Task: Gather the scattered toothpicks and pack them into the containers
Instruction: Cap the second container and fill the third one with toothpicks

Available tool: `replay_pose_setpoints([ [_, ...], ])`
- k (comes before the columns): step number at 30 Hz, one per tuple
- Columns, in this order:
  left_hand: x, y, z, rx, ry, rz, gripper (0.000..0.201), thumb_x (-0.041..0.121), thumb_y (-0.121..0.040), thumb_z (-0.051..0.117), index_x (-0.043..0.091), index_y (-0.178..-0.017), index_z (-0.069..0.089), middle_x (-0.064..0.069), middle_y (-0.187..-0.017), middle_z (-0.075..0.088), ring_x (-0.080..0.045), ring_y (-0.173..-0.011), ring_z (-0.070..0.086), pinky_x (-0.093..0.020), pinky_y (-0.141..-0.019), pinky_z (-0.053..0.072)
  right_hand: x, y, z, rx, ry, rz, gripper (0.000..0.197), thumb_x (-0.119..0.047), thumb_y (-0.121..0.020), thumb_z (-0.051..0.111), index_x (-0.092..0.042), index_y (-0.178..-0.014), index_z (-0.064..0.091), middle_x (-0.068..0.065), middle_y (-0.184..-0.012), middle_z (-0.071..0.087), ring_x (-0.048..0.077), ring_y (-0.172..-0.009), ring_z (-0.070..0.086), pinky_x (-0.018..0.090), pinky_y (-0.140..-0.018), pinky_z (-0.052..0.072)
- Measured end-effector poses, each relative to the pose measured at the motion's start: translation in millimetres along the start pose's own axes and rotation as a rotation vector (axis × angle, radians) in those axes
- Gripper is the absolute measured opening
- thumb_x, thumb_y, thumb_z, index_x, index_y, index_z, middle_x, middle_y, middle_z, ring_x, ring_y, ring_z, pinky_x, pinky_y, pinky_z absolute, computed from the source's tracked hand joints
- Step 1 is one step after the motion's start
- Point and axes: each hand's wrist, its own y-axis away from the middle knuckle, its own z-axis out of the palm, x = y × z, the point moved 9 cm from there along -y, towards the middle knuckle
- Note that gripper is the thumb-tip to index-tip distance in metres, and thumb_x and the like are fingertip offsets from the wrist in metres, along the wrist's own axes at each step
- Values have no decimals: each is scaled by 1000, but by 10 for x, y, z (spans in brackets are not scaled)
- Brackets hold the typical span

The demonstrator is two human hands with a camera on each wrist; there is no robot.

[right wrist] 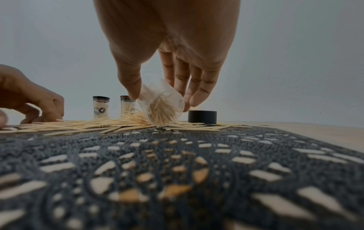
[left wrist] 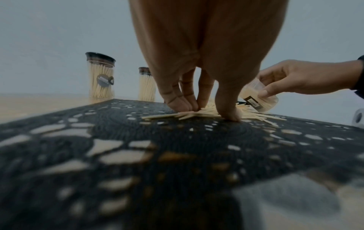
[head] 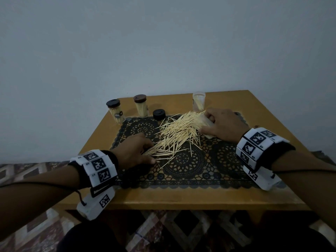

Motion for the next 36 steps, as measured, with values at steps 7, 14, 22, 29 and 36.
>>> replay_pose_setpoints([
  [7, 10, -184, -126, 111, 6, 48, 19, 26, -85, 71, 18, -102, 73, 3, -98, 69, -5, -81, 56, -13, -66, 38, -5, -10, 5, 3, 0, -15, 42, -39, -79, 76, -10, -104, 61, 2, -93, 61, 17, -80, 53, 26, -60, 33],
  [14, 87, -267, -150, 107, -97, 128, 14, 24, -89, 66, 15, -98, 74, 2, -94, 71, -5, -76, 56, -13, -69, 38, -26, -12, 20, -3, -3, -49, 45, -40, -78, 77, -10, -109, 62, 1, -94, 62, 16, -80, 56, 22, -58, 37],
  [22, 155, -366, -106, 70, -215, 148, 12, 17, -87, 62, 11, -77, 62, 1, -71, 56, -15, -65, 49, -25, -59, 31, -131, 10, 89, -70, -38, -115, 48, -42, -78, 77, -13, -114, 62, -1, -101, 65, 12, -83, 60, 11, -60, 40],
  [29, 198, -446, -306, 36, -191, 198, 20, 19, -91, 60, 5, -79, 67, -8, -73, 64, -15, -59, 46, -20, -52, 32, -157, 10, 143, -122, -85, -138, 45, -34, -74, 82, -17, -112, 64, 2, -105, 68, 15, -91, 63, 29, -78, 53],
  [36, 535, -546, -527, 27, -222, 297, 29, 16, -90, 62, 10, -62, 54, 5, -56, 42, -9, -50, 32, -20, -50, 23, -169, 22, 167, -143, -86, -148, 43, -34, -73, 82, -19, -110, 65, -2, -97, 67, 16, -87, 63, 30, -77, 52],
])
